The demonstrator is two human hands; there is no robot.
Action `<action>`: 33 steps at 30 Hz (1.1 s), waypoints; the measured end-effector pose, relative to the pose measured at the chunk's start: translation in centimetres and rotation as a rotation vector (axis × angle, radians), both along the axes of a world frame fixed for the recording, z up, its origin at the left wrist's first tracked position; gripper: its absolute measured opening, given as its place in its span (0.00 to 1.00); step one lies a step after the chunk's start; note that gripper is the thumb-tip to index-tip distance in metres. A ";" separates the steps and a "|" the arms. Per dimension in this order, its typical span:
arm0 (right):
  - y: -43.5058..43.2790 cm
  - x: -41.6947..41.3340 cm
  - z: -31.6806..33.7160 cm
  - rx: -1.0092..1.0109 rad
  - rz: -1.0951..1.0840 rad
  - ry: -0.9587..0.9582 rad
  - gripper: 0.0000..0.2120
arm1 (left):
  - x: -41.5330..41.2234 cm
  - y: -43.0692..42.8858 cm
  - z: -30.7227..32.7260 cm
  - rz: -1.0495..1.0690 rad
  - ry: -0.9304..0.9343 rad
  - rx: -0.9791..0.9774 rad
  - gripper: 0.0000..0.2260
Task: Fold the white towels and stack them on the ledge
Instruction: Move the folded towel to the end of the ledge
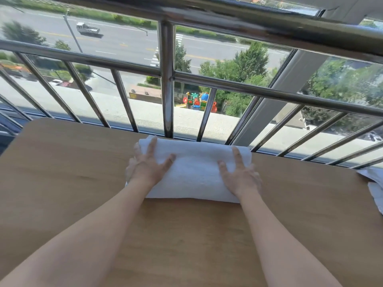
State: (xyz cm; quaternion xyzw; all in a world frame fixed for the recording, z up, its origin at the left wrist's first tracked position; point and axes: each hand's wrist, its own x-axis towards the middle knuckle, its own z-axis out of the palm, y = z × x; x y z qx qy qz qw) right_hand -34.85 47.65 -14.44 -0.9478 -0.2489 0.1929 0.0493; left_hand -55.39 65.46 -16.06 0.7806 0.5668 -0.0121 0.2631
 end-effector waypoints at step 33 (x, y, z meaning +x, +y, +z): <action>20.2 -25.6 -0.9 0.334 -0.113 0.104 0.29 | -26.9 20.9 -0.5 0.020 -0.123 0.085 0.35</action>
